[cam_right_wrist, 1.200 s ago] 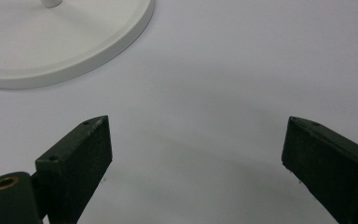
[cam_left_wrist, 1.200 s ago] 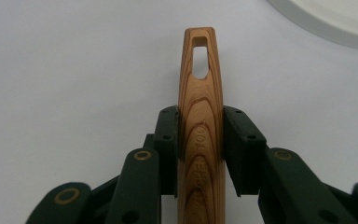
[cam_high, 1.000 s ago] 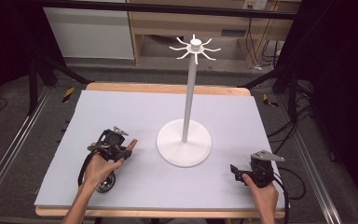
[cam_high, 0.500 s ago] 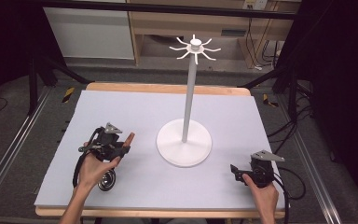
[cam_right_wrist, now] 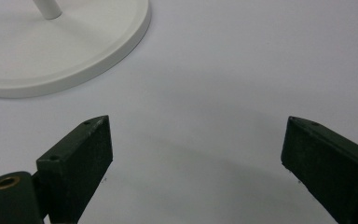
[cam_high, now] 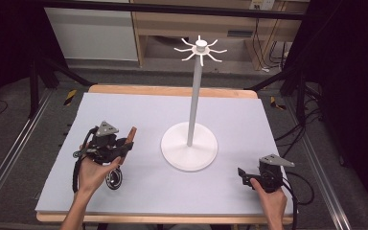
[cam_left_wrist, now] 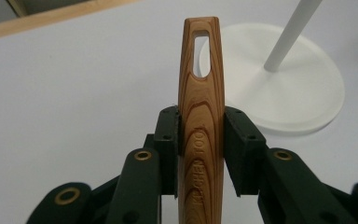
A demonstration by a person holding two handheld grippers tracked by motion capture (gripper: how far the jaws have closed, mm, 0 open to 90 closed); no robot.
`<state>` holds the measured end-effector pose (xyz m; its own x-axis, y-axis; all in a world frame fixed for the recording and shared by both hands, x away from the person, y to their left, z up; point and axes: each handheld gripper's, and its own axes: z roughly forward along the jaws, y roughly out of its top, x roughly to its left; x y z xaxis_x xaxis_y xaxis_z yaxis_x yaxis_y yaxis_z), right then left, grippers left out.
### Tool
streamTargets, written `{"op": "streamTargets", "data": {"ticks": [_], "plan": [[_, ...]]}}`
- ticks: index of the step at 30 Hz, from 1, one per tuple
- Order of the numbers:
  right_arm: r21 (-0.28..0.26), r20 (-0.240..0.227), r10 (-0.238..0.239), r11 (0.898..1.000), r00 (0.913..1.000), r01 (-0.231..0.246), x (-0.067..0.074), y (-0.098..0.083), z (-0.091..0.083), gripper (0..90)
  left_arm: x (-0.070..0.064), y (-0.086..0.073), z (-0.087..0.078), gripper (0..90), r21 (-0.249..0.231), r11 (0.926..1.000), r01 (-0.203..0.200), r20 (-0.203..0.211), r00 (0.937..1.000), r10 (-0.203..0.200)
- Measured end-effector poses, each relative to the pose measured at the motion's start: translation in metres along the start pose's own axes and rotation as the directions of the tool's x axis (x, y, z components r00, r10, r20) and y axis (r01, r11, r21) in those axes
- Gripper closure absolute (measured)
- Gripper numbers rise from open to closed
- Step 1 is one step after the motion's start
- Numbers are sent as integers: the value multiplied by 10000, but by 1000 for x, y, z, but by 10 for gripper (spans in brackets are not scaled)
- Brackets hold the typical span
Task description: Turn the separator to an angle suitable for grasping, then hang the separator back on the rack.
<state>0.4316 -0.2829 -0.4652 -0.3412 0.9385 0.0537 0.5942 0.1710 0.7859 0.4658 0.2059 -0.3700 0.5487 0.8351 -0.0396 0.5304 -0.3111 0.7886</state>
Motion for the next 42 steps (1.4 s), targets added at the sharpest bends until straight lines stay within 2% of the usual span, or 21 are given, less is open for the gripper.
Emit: {"op": "streamTargets", "data": {"ticks": [3,5,7,8,9,19,20,22,25,28,29,33,37,42], "plan": [[-107,22,37,9999,10000,-37,0,0,-1,93,0,2,-5,679,-478,9989,6,-27,10000,-7],[-121,32,20,9999,10000,-19,1,0,-1,93,0,3,-7,679,-631,9980,31,-21,10000,-32],[-123,43,0,9999,10000,1,1,0,0,93,0,4,-14,679,-1112,9937,125,28,9999,-123],[-147,91,-60,9999,9999,61,0,0,0,93,0,4,-14,679,-1112,9937,125,28,9999,-123],[-162,85,-66,9998,9999,67,1,0,-1,93,0,5,-17,679,-1330,9910,142,35,9999,-139],[-210,37,-33,9998,10000,34,1,0,-2,93,-2,15,-31,679,-1987,9800,83,-3,10000,-85],[-223,39,-25,9997,10000,26,1,0,-2,93,-4,17,-33,679,-2147,9767,71,-21,10000,-77],[-228,48,-36,9997,10000,38,1,0,-2,93,-4,19,-35,679,-2207,9753,62,-20,10000,-68],[-200,41,-37,9998,10000,38,1,0,-2,93,-6,24,-39,679,-2466,9691,47,-23,10000,-54],[-277,74,-25,9996,10000,27,1,0,-3,93,-9,32,-47,679,-2810,9597,-10,28,10000,19],[-277,74,-25,9996,10000,27,1,0,-3,93,-9,32,-47,679,-2810,9597,-10,28,10000,19],[-304,109,-14,9995,9999,17,1,-1,-3,93,-14,40,-53,679,-3228,9463,-161,111,9997,208],[-320,37,9,9995,10000,-8,1,0,-3,93,-17,48,-57,679,-3433,9391,-141,219,9995,230],[-369,85,-98,9993,9999,101,1,0,-3,93,-20,56,-60,679,-3552,9346,-218,211,9993,313]]}}
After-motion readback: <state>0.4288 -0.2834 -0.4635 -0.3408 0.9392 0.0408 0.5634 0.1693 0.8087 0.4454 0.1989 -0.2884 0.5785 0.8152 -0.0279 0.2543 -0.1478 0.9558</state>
